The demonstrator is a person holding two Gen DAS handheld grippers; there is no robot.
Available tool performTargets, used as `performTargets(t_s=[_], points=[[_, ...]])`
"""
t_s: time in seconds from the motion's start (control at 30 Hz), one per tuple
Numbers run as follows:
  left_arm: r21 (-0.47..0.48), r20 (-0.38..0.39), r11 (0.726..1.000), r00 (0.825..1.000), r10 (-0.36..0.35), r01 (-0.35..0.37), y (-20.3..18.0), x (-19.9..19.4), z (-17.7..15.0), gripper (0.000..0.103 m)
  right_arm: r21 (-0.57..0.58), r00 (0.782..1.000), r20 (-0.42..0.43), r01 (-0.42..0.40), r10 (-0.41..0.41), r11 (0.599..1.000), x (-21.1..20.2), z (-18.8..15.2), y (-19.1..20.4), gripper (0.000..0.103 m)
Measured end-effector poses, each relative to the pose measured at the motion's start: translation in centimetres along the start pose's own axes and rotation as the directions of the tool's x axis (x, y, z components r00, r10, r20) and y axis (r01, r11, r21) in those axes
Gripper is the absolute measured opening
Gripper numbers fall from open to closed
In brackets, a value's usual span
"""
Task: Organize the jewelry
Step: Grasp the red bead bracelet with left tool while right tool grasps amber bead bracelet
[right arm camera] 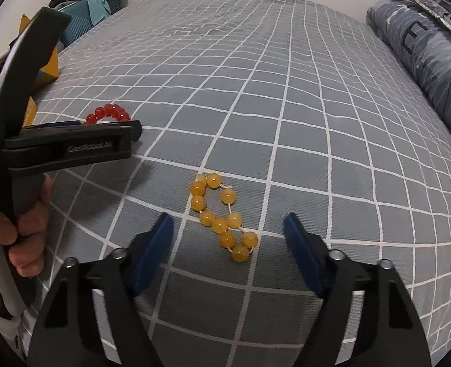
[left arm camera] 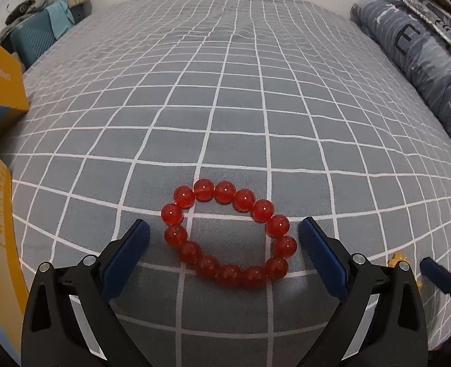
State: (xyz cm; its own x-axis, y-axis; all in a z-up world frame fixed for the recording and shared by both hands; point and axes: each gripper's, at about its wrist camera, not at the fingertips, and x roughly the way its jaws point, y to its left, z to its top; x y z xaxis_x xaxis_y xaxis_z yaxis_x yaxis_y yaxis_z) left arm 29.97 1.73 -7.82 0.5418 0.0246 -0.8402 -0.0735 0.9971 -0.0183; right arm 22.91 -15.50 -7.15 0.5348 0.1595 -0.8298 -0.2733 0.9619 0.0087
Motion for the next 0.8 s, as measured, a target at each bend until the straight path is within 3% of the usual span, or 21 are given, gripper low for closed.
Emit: performTargets(t_s=[0.07,0.2,0.33,0.43,0.63,0.67,0.8], points=[[0.0,0.005,1.0,1.0,0.012,-0.012,-0.1,0.0,0.0,0.087,0.0,1.0,-0.001,-0.005,0.005,1.0,-0.1,0.0,-0.1,0.054],[0.029,-0.003,0.999,1.0,0.021,-0.021,-0.8,-0.2,0.0,0.069,0.008,1.0,0.005,-0.005,0.005,1.0,0.0,0.0,-0.2,0.044],[0.031,-0.018,1.0,1.0,0.006,-0.005,-0.9,-0.8,-0.1,0.044,0.003,1.0,0.016,0.0,0.0,1.0,0.0,-0.2,0.0,0.033],[0.014,-0.029,1.0,1.0,-0.012,0.013,-0.5,-1.1,-0.1,0.027,-0.004,1.0,0.013,0.009,-0.009,1.0,-0.2,-0.2,0.3,0.018],[-0.001,-0.03,0.998,0.998,-0.062,0.062,-0.4,-2.6,-0.7,0.026,-0.005,1.0,0.022,0.016,-0.016,1.0,-1.1,-0.4,0.4,0.018],[0.003,-0.025,0.998,0.998,-0.056,0.056,-0.5,-2.9,-0.7,0.013,-0.006,1.0,0.023,0.016,-0.016,1.0,-1.3,-0.4,0.4,0.018],[-0.008,-0.008,0.997,0.997,-0.08,0.079,-0.3,-4.5,-0.7,0.013,-0.004,0.998,0.053,0.02,-0.02,1.0,-2.7,-0.4,0.8,0.018]])
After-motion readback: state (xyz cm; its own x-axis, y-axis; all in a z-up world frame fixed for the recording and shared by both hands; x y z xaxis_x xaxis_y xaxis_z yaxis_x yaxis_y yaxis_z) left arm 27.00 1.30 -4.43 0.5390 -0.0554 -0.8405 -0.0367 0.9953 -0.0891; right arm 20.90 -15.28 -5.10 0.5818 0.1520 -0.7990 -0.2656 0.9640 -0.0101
